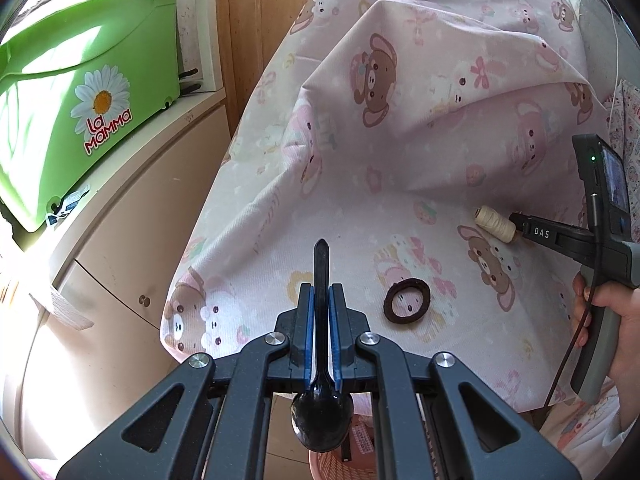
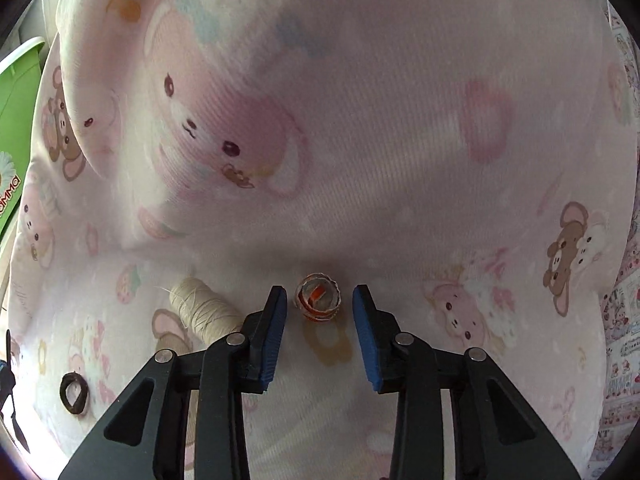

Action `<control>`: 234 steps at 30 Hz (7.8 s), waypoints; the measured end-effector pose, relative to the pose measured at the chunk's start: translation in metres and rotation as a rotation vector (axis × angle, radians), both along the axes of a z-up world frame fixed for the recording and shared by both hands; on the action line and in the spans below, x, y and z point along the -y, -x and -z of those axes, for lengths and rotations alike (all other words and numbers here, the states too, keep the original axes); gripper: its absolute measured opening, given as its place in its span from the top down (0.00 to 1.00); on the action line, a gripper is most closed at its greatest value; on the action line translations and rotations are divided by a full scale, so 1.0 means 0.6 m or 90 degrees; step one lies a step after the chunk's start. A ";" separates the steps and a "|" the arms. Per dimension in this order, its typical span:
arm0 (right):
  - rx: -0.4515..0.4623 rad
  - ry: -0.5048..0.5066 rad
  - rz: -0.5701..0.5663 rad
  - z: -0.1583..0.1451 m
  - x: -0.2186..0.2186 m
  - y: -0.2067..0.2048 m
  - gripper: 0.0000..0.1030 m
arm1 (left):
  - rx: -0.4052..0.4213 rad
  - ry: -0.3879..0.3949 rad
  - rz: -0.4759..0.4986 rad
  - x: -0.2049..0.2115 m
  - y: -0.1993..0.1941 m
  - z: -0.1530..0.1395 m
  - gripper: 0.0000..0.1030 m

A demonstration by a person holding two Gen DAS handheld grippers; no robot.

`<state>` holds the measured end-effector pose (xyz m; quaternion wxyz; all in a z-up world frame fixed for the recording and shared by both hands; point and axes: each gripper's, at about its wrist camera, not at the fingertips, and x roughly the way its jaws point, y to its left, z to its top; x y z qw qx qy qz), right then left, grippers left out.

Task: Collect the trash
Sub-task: 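Carry the scissors and spool down over the pink basket with both grippers, then open both grippers to drop the scissors and spool into the basket, then raise both tools back above the sheet, then grasp the black hair tie with the left gripper, then grasp the cream thread spool with the right gripper while the left gripper holds the hair tie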

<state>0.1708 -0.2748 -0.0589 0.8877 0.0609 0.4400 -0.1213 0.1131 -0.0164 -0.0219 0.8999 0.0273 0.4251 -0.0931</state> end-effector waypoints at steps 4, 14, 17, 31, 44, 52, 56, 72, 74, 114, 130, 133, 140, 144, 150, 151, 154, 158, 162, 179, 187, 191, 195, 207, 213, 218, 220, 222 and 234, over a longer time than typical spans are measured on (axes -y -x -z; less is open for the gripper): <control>0.012 0.013 -0.004 -0.002 -0.002 0.005 0.85 | 0.006 0.009 0.001 0.002 0.001 -0.008 0.94; 0.099 -0.071 -0.041 -0.086 0.010 0.102 0.86 | 0.008 0.051 0.046 -0.002 0.039 -0.036 0.94; 0.126 -0.087 -0.088 -0.120 0.000 0.143 0.86 | 0.010 0.058 0.064 -0.005 0.056 -0.043 0.94; 0.164 -0.121 -0.291 -0.179 -0.149 0.350 0.86 | -0.110 0.148 0.112 -0.010 0.124 -0.011 0.94; 0.045 -0.104 -0.355 -0.079 -0.188 0.350 0.86 | -0.304 0.239 0.077 -0.013 0.105 0.097 0.94; -0.064 -0.092 -0.345 0.008 -0.207 0.328 0.86 | -0.343 0.151 0.041 0.000 0.094 0.171 0.94; -0.118 -0.065 -0.331 0.059 -0.215 0.314 0.86 | -0.390 0.153 0.036 0.005 0.092 0.212 0.94; -0.206 -0.002 -0.325 0.156 -0.232 0.292 0.84 | -0.432 0.068 0.052 0.047 0.094 0.284 0.93; -0.209 -0.001 -0.323 0.158 -0.231 0.292 0.79 | -0.428 0.061 0.052 0.047 0.095 0.282 0.89; 0.105 -0.030 -0.191 -0.074 -0.134 0.344 0.34 | 0.050 -0.021 -0.039 -0.020 0.126 -0.009 0.19; 0.168 0.050 -0.154 -0.100 -0.132 0.328 0.17 | 0.104 -0.025 -0.054 -0.016 0.123 -0.028 0.09; 0.180 0.047 -0.144 -0.105 -0.123 0.319 0.17 | 0.125 -0.039 -0.063 -0.010 0.108 -0.041 0.09; 0.217 0.055 -0.084 -0.132 -0.091 0.277 0.17 | 0.159 -0.042 -0.062 0.002 0.090 -0.061 0.04; 0.192 -0.009 -0.051 -0.118 -0.061 0.257 0.17 | 0.132 -0.047 -0.052 0.014 0.078 -0.038 0.04; 0.173 0.001 -0.036 -0.105 -0.049 0.242 0.17 | 0.102 -0.058 -0.036 0.030 0.065 -0.001 0.04; 0.170 0.006 -0.038 -0.104 -0.049 0.241 0.17 | 0.098 -0.058 -0.033 0.031 0.064 0.003 0.04; 0.166 -0.001 -0.037 -0.098 -0.046 0.238 0.17 | 0.090 -0.059 -0.025 0.036 0.064 0.013 0.04; 0.161 -0.014 -0.023 -0.094 -0.035 0.238 0.17 | 0.061 -0.040 -0.010 0.036 0.062 0.024 0.04; 0.165 -0.017 -0.016 -0.097 -0.028 0.241 0.17 | 0.033 -0.015 0.014 0.037 0.059 0.034 0.25; 0.150 0.011 -0.005 -0.085 -0.032 0.234 0.17 | 0.015 -0.047 0.099 0.116 0.017 0.066 0.56; 0.151 0.017 -0.007 -0.088 -0.031 0.238 0.17 | 0.029 -0.054 0.088 0.112 0.015 0.068 0.91; 0.153 0.018 -0.003 -0.092 -0.028 0.239 0.17 | 0.026 -0.025 0.069 0.096 0.016 0.057 0.96; 0.157 0.006 0.003 -0.096 -0.021 0.241 0.17 | 0.056 0.022 0.044 0.066 0.022 0.024 0.96; 0.117 -0.009 -0.042 -0.092 -0.038 0.212 0.17 | 0.100 -0.002 0.022 0.042 0.032 -0.003 0.96; 0.068 0.027 -0.147 -0.095 -0.058 0.113 0.17 | 0.088 0.014 0.016 0.037 0.028 -0.001 0.96; 0.036 0.017 -0.188 -0.068 -0.053 0.063 0.17 | 0.089 -0.001 0.015 0.041 0.024 0.006 0.96; 0.041 0.008 -0.189 -0.057 -0.048 0.055 0.17 | 0.084 -0.004 0.014 0.041 0.021 0.010 0.96; 0.037 -0.010 -0.182 -0.047 -0.041 0.046 0.17 | 0.080 -0.009 0.012 0.041 0.017 0.015 0.96; 0.018 -0.028 -0.212 -0.023 -0.057 0.017 0.62 | 0.067 -0.014 0.017 0.047 0.013 0.025 0.96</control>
